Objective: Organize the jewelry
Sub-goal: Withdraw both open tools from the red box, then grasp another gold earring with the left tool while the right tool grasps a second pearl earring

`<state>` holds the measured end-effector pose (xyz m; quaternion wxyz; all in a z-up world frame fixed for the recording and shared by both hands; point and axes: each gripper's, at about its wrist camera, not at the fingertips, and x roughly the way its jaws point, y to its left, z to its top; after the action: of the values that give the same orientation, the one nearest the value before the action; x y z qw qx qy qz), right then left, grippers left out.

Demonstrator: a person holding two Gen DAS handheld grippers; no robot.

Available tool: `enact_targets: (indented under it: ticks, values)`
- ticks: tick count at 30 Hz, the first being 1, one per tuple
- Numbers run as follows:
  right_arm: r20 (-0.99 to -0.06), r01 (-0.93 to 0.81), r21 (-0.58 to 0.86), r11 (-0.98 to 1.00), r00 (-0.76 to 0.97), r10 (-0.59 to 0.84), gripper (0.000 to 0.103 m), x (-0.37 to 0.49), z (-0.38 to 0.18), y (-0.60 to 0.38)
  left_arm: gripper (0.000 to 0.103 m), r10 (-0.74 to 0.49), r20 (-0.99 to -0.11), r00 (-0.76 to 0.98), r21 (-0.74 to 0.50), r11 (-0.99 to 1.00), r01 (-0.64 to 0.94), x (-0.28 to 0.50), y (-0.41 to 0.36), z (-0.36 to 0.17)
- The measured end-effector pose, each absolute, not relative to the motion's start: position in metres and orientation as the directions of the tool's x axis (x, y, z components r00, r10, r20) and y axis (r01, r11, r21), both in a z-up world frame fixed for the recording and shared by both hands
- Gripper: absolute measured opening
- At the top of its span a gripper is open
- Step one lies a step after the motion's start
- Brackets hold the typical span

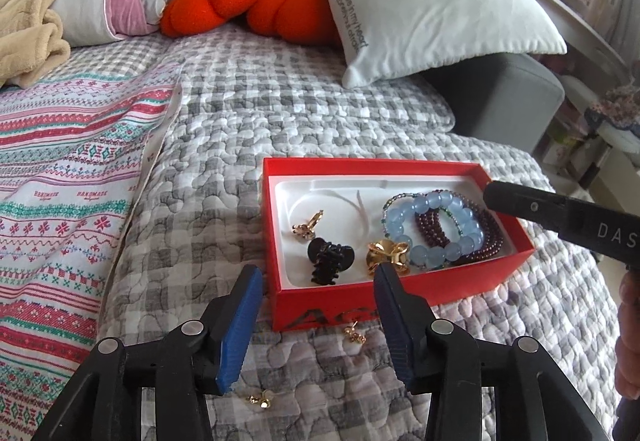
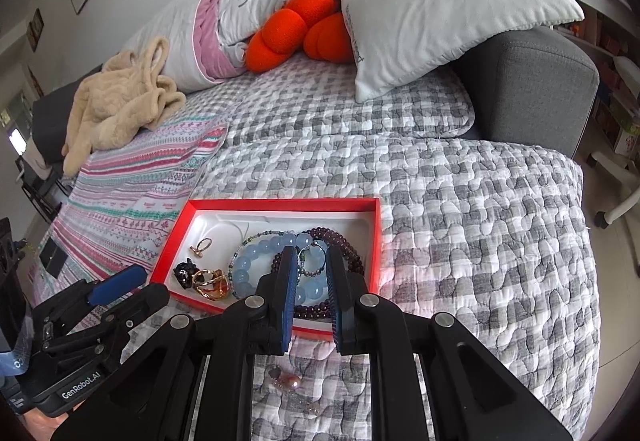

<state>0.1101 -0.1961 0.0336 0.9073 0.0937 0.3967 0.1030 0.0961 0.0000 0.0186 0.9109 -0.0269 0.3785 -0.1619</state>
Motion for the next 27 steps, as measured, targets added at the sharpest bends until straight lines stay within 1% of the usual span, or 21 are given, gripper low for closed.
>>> enact_targets:
  ticks: [1, 3, 4, 5, 10, 12, 14, 16, 21, 27]
  values:
    - [-0.693, -0.120, 0.274, 0.954, 0.663, 0.283, 0.017, 0.112, 0.033, -0.197, 0.054, -0.312, -0.684, 0.660, -0.170, 0.947, 0.272, 0.096, 0.001, 0.018]
    - [-0.696, -0.114, 0.303, 0.946, 0.652, 0.301, 0.024, 0.115, 0.031, -0.199, 0.058, -0.306, -0.689, 0.656, -0.167, 0.949, 0.268, 0.097, 0.002, 0.016]
    - [-0.698, -0.104, 0.306, 0.946, 0.651, 0.298, 0.032, 0.115, 0.031, -0.201, 0.059, -0.306, -0.691, 0.655, -0.167, 0.949, 0.267, 0.096, 0.002, 0.015]
    - [-0.700, -0.100, 0.305, 0.947, 0.650, 0.294, 0.036, 0.114, 0.031, -0.202, 0.061, -0.306, -0.694, 0.652, -0.168, 0.949, 0.267, 0.096, 0.003, 0.015]
    - [-0.709, -0.103, 0.283, 0.954, 0.647, 0.280, 0.037, 0.104, 0.034, -0.207, 0.073, -0.294, -0.705, 0.645, -0.165, 0.953, 0.254, 0.092, 0.006, 0.012]
    - [-0.714, -0.101, 0.275, 0.956, 0.645, 0.273, 0.041, 0.097, 0.034, -0.209, 0.080, -0.283, -0.711, 0.644, -0.160, 0.957, 0.244, 0.089, 0.009, 0.010]
    - [-0.722, -0.096, 0.263, 0.960, 0.640, 0.262, 0.053, 0.089, 0.031, -0.211, 0.084, -0.263, -0.721, 0.641, -0.149, 0.962, 0.227, 0.086, 0.012, 0.007]
    - [-0.733, -0.098, 0.243, 0.965, 0.633, 0.249, 0.055, 0.082, 0.029, -0.211, 0.087, -0.237, -0.733, 0.637, -0.134, 0.969, 0.206, 0.083, 0.015, 0.003]
    - [-0.764, -0.115, 0.180, 0.977, 0.609, 0.213, 0.056, 0.063, 0.019, -0.209, 0.091, -0.179, -0.756, 0.629, -0.087, 0.981, 0.173, 0.074, 0.024, -0.006]
    - [-0.794, -0.124, 0.138, 0.983, 0.579, 0.185, 0.056, 0.045, 0.007, -0.208, 0.091, -0.180, -0.759, 0.625, -0.064, 0.977, 0.203, 0.057, 0.029, -0.011]
